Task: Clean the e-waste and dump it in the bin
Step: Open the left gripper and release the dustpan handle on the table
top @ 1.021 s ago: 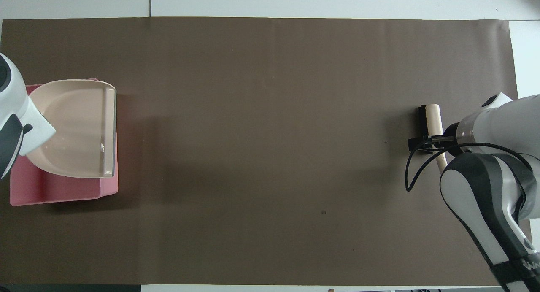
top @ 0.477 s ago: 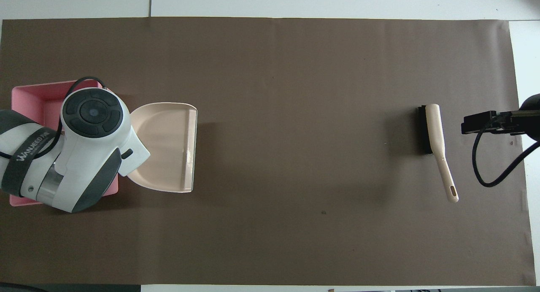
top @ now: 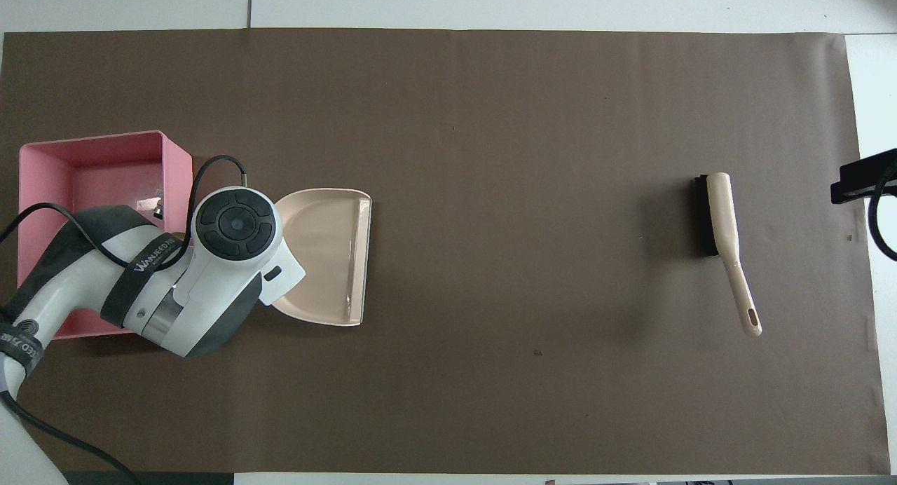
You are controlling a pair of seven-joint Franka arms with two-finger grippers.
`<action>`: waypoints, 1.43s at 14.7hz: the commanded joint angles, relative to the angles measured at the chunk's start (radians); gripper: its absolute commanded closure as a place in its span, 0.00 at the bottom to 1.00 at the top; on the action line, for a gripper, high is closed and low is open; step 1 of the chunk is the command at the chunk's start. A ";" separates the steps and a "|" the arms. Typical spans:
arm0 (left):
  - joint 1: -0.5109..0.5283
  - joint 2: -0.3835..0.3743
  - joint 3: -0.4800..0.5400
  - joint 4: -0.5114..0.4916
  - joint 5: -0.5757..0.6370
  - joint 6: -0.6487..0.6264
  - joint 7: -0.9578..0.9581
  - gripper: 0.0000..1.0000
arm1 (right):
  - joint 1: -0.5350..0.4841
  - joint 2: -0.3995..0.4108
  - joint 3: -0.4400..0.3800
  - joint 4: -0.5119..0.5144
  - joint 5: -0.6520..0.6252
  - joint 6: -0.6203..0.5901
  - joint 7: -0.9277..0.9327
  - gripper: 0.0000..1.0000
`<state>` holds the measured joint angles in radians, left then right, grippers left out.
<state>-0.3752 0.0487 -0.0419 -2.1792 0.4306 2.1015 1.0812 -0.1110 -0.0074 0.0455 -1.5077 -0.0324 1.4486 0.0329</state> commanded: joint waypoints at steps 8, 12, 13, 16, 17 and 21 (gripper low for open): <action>-0.050 0.060 0.017 -0.045 -0.016 0.101 -0.075 1.00 | 0.122 -0.049 -0.129 -0.097 -0.011 0.032 0.105 0.00; -0.050 0.043 0.016 -0.024 -0.016 0.084 -0.081 0.45 | 0.085 -0.049 -0.101 -0.098 -0.009 0.033 0.102 0.00; -0.048 0.030 0.016 -0.011 -0.016 0.072 -0.081 0.40 | 0.077 -0.049 -0.096 -0.098 -0.009 0.033 0.101 0.00; -0.048 -0.045 0.017 -0.008 -0.016 -0.020 -0.137 0.27 | 0.083 -0.051 -0.092 -0.098 -0.009 0.033 0.102 0.00; -0.044 -0.078 0.017 -0.011 -0.016 -0.065 -0.227 0.12 | 0.085 -0.052 -0.092 -0.098 -0.009 0.032 0.104 0.00; -0.001 -0.124 0.019 -0.010 -0.018 -0.213 -0.668 0.02 | 0.086 -0.052 -0.092 -0.098 -0.009 0.030 0.107 0.00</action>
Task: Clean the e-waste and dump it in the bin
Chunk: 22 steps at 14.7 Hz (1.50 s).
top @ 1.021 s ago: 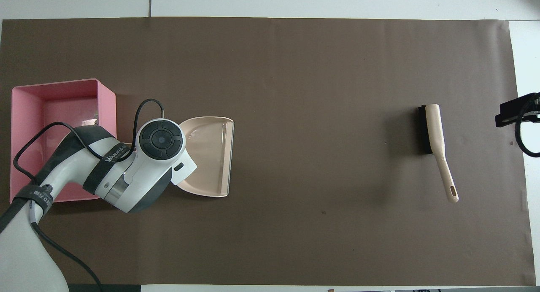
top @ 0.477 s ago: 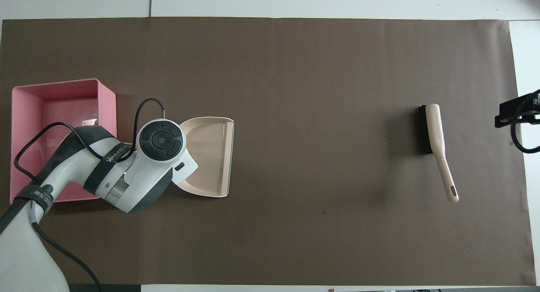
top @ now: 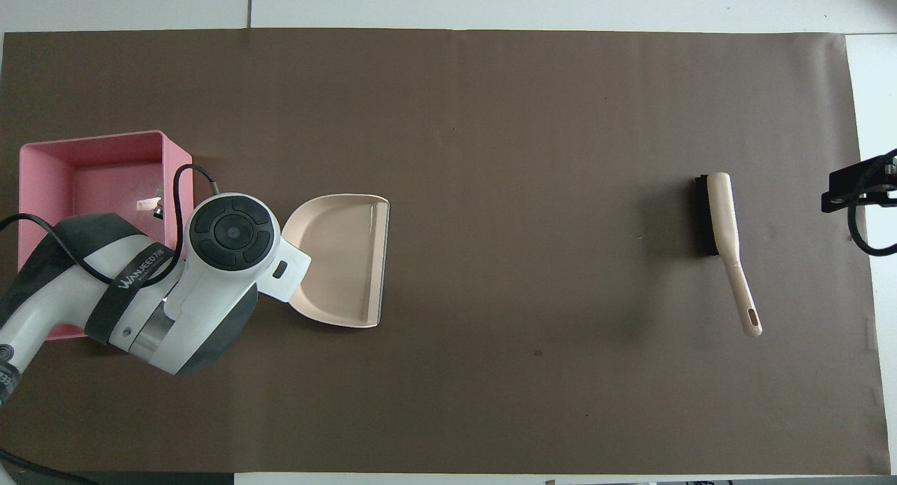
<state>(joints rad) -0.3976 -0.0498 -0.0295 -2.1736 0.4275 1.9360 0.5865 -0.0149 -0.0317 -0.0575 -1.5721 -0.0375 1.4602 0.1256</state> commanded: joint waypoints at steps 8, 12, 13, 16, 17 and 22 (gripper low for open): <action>0.270 -0.024 0.013 0.090 -0.354 -0.094 -0.550 0.02 | 0.009 -0.033 0.015 -0.045 -0.007 0.052 -0.008 0.00; 0.356 -0.019 0.016 0.303 -0.424 -0.219 -0.550 0.02 | 0.009 -0.033 0.013 -0.045 -0.007 0.055 -0.009 0.00; 0.370 -0.015 0.016 0.358 -0.426 -0.276 -0.550 0.02 | 0.009 -0.033 0.013 -0.045 -0.007 0.055 -0.009 0.00; 0.396 -0.004 0.017 0.501 -0.440 -0.383 -0.550 0.02 | 0.009 -0.033 0.014 -0.045 -0.007 0.055 -0.008 0.00; 0.398 -0.004 0.019 0.527 -0.447 -0.396 -0.551 0.02 | 0.009 -0.033 0.015 -0.045 -0.007 0.055 -0.008 0.00; 0.445 0.042 0.019 0.691 -0.503 -0.509 -0.550 0.02 | 0.009 -0.033 0.015 -0.045 -0.007 0.055 -0.008 0.00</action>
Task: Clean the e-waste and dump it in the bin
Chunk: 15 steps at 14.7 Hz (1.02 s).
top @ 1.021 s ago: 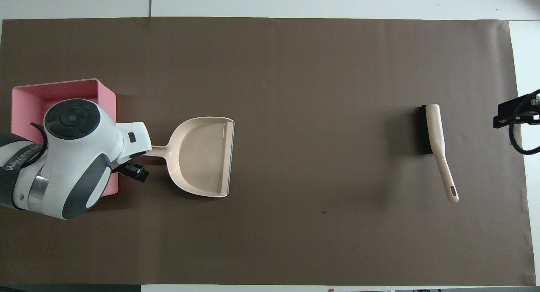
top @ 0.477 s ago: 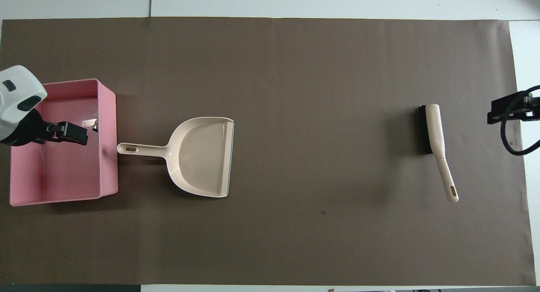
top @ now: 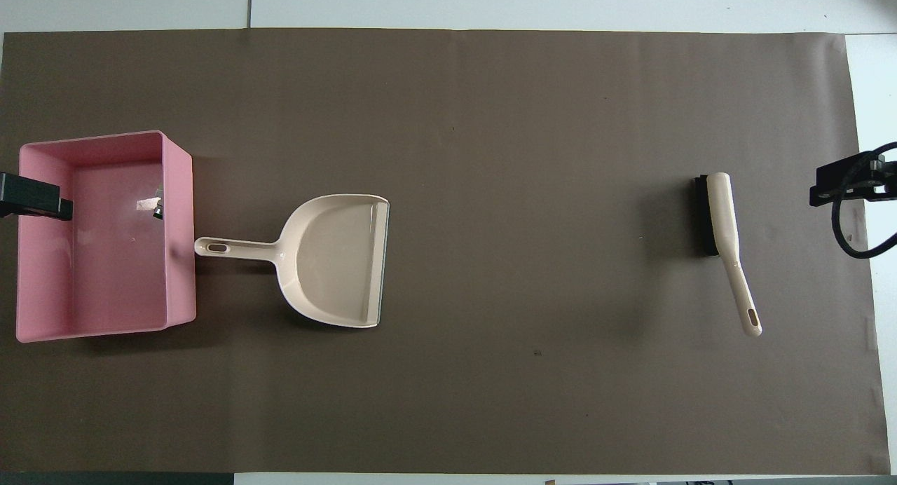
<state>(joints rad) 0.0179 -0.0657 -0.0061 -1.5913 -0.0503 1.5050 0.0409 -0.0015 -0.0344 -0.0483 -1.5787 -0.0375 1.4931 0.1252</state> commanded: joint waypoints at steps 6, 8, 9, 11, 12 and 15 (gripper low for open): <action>0.013 0.044 -0.015 0.116 0.081 -0.124 0.007 0.02 | -0.005 -0.030 0.004 -0.038 -0.007 0.022 -0.009 0.00; 0.011 0.041 -0.017 0.105 0.083 -0.121 0.007 0.02 | -0.005 -0.030 0.004 -0.038 -0.007 0.022 -0.010 0.00; 0.011 0.041 -0.018 0.105 0.086 -0.120 0.007 0.02 | -0.005 -0.030 0.004 -0.038 -0.006 0.022 -0.007 0.00; 0.010 0.035 -0.020 0.091 0.086 -0.118 0.002 0.02 | -0.005 -0.030 0.005 -0.038 -0.005 0.022 -0.004 0.00; 0.010 0.029 -0.020 0.082 0.083 -0.109 0.001 0.02 | -0.005 -0.030 0.005 -0.038 -0.005 0.021 -0.002 0.00; 0.010 0.029 -0.020 0.079 0.076 -0.080 0.001 0.02 | -0.005 -0.030 0.005 -0.038 -0.005 0.022 -0.001 0.00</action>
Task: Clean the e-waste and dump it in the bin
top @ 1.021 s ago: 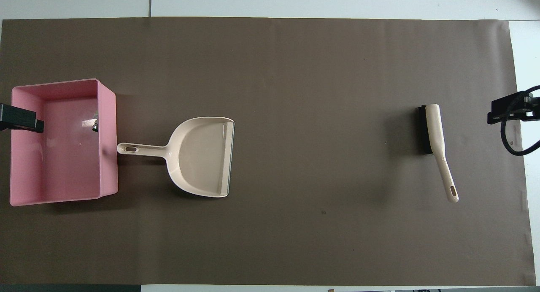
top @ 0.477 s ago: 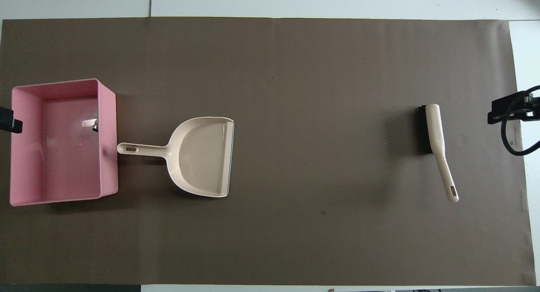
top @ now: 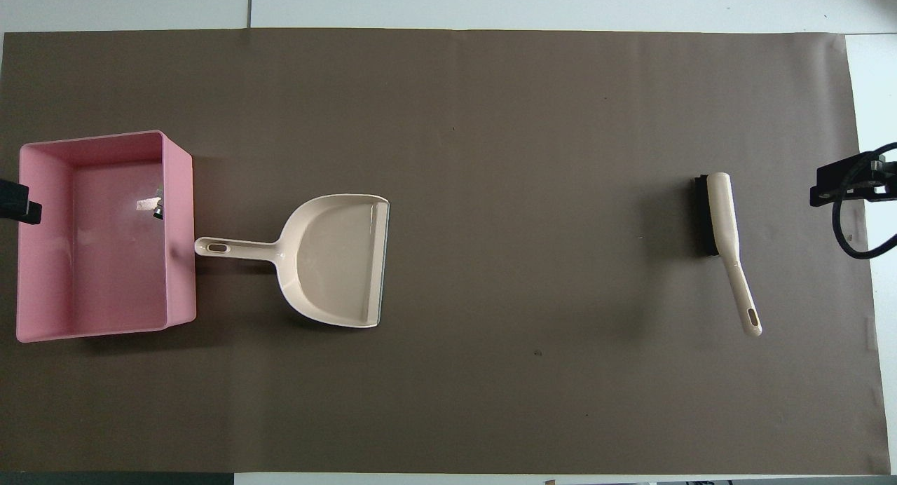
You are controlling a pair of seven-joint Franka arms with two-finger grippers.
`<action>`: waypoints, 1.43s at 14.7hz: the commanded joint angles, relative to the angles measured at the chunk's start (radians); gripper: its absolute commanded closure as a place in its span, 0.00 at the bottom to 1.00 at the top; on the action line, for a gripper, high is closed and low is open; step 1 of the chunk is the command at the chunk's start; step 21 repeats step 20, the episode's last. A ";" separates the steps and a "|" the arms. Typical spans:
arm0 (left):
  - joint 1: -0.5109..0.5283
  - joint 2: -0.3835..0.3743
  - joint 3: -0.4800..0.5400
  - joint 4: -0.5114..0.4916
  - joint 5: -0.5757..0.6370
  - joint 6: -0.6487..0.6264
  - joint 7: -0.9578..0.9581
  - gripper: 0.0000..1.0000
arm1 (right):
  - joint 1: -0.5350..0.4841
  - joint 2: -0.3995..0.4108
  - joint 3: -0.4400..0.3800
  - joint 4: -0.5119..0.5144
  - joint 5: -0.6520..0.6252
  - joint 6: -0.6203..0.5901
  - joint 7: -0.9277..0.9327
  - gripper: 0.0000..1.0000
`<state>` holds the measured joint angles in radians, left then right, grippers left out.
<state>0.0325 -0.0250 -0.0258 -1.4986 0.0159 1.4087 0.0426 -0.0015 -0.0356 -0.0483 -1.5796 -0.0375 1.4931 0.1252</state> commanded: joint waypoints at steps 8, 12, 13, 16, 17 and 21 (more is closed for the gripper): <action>-0.005 -0.016 -0.006 -0.022 0.010 0.036 0.003 0.02 | -0.005 -0.029 0.005 -0.037 -0.005 0.021 -0.001 0.00; -0.003 -0.027 -0.006 -0.041 0.010 0.055 0.005 0.02 | -0.005 -0.029 0.005 -0.037 -0.005 0.021 -0.002 0.00; -0.005 -0.027 -0.006 -0.041 0.010 0.058 0.003 0.02 | -0.005 -0.029 0.004 -0.037 -0.005 0.022 -0.002 0.00; -0.002 -0.027 -0.006 -0.041 -0.013 0.056 0.002 0.02 | -0.005 -0.029 0.005 -0.037 -0.005 0.021 -0.002 0.00; -0.002 -0.027 -0.005 -0.041 -0.013 0.055 0.003 0.02 | -0.005 -0.029 0.005 -0.037 -0.005 0.021 -0.004 0.00; -0.002 -0.027 -0.005 -0.043 -0.011 0.056 0.003 0.02 | -0.005 -0.029 0.005 -0.037 -0.004 0.021 -0.009 0.00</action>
